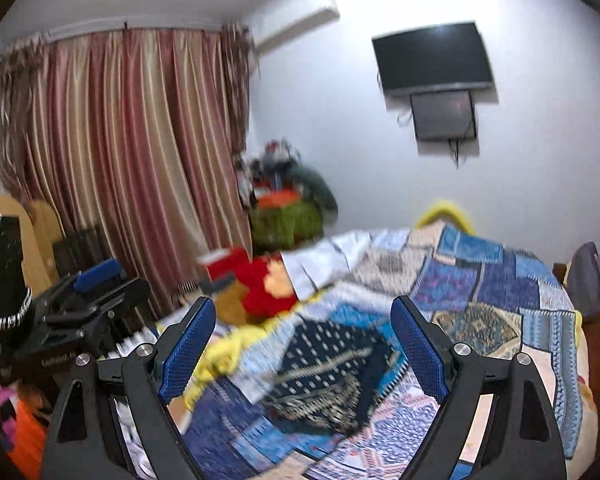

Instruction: Fold large clothes

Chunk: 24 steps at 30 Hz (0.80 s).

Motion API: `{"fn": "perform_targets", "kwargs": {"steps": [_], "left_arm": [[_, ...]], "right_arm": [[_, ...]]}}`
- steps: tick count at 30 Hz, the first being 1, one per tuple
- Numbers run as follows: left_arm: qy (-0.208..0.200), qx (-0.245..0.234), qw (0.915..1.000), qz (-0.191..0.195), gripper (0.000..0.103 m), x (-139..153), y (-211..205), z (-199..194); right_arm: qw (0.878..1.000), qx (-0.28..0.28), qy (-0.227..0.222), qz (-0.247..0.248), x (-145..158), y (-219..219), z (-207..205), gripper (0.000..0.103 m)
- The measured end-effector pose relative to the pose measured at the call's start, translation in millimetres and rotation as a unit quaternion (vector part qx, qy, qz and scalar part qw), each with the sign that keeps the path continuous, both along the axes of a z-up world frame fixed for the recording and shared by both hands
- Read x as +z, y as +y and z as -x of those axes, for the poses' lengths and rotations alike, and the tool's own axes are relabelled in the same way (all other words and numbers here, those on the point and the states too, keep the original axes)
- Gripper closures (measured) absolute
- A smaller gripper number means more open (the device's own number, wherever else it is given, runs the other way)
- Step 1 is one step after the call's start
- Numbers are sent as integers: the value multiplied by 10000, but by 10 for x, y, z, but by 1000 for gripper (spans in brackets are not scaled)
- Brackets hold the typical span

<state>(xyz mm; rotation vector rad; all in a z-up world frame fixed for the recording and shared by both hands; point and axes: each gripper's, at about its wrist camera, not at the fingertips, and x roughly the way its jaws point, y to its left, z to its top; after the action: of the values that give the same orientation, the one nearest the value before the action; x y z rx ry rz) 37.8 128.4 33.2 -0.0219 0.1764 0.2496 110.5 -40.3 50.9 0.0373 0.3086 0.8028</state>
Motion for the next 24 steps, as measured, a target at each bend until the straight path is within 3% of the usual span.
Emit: {"fn": "perform_targets", "kwargs": {"steps": [4,9,24], "left_arm": [[-164,106,9998,-39,8,-33,-160,148],[-199,83,9998,42,2,-161,-229,264],[30,-2,9997,237,2,-296,-175,187]], "right_arm": [[9990,-291,-348,63,-14,-23,300,14],[9945,-739,-661,345,-125,-29,541,2],[9958,-776,-421,259,-193,-159,581,0]]}}
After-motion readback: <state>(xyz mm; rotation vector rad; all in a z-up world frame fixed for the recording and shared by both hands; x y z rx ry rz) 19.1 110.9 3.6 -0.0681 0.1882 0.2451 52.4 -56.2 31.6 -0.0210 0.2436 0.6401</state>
